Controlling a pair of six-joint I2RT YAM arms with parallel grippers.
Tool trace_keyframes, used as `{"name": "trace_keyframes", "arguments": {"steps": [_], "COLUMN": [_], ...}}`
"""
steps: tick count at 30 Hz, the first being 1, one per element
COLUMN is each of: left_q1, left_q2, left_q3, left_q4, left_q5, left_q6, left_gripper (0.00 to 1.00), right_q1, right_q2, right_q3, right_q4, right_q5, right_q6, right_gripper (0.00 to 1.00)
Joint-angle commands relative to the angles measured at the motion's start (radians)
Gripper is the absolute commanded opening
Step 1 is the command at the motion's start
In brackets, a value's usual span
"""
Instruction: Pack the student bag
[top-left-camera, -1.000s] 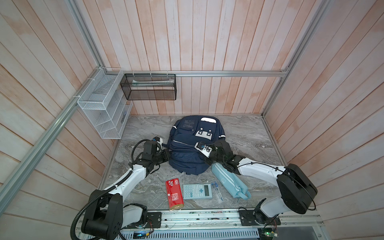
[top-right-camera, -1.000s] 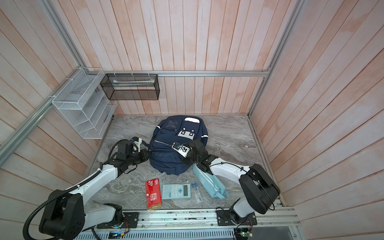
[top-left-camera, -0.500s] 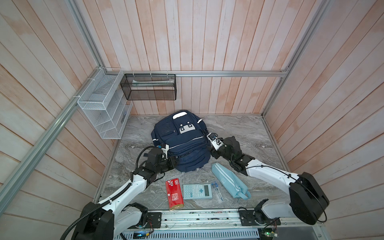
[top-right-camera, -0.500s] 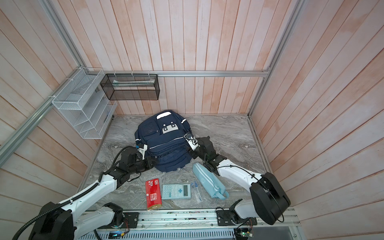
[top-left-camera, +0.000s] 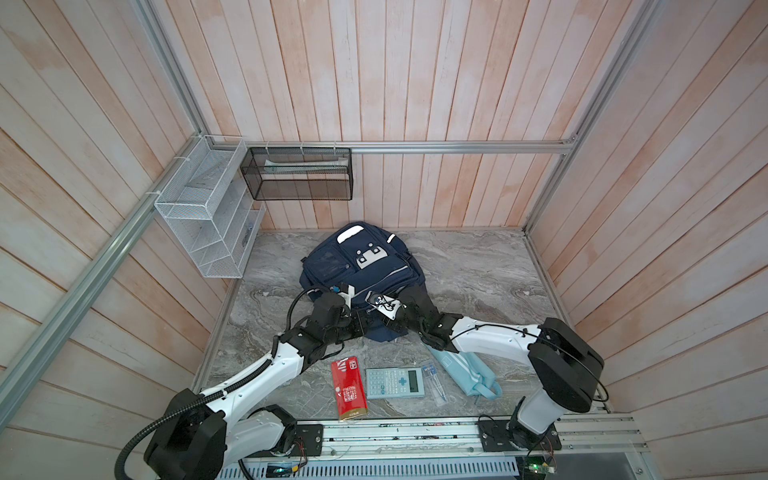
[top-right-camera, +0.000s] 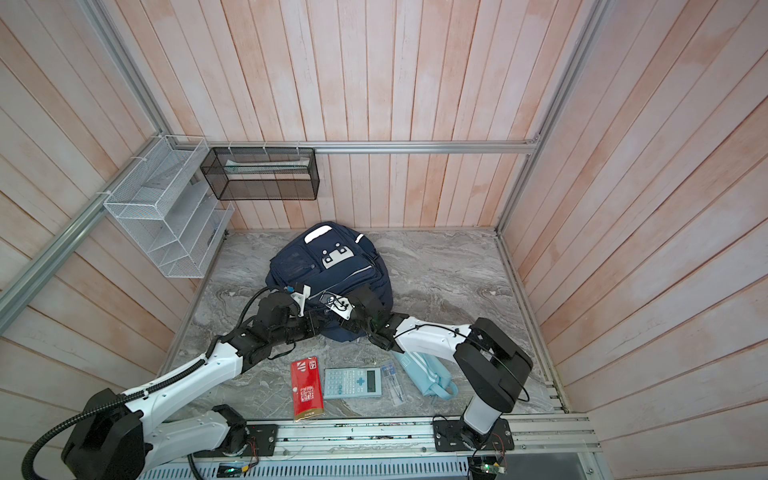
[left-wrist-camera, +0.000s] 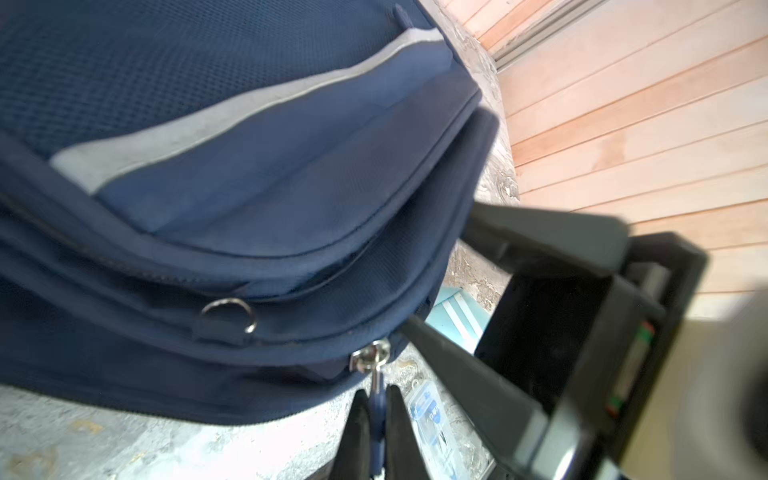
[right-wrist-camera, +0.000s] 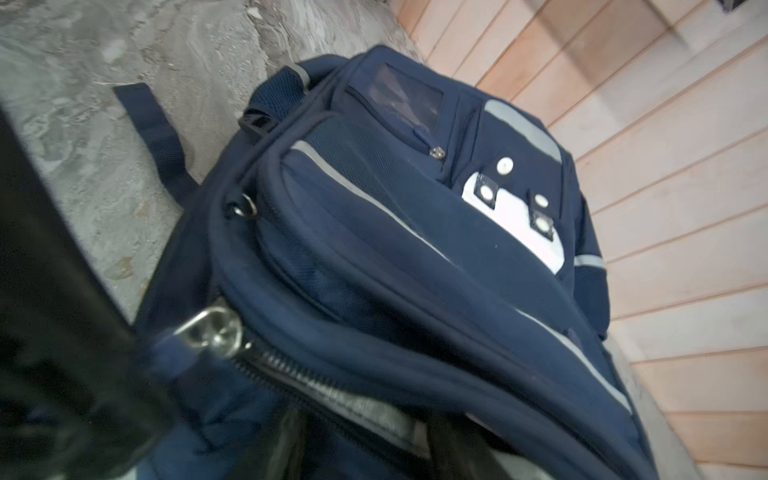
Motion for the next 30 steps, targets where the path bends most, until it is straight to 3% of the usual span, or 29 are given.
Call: {"name": "trace_keyframes", "arguments": {"steps": [1,4,7,10,21,29,30], "left_q1": [-0.01,0.019,0.095,0.184,0.491,0.501,0.502], "left_q2": [-0.026,-0.026,-0.029,-0.008,0.143,0.226,0.221], "left_q3": [0.014,0.028,0.011,0.017,0.028,0.05,0.048], "left_q4": [0.045,-0.007,-0.005,-0.06,-0.012,0.063,0.062], "left_q5": [0.006,-0.03,-0.033,-0.115,-0.107,0.005,0.013], "left_q6": [0.007,0.039,0.061,0.124,0.247,0.227,0.229], "left_gripper": [0.0,0.0,0.0,0.0,0.04,0.13,0.15], "right_q1": [-0.005,-0.005,-0.023,-0.066,-0.168,-0.181,-0.18], "right_q2": [0.03,0.011,-0.041,-0.096,-0.219,-0.252,-0.26], "right_q3": [-0.003,-0.032,-0.073,-0.115,-0.21,-0.224,-0.213], "right_q4": [-0.004,-0.035,-0.066,-0.087,-0.061,-0.033,-0.048], "right_q5": [0.047,0.017,-0.047,-0.132,-0.143,-0.106,-0.111], "right_q6": [-0.025,-0.021,-0.017,0.003,0.027,0.063,0.083], "right_gripper": [0.17,0.0,0.0,0.0,0.0,0.0,0.07]}}
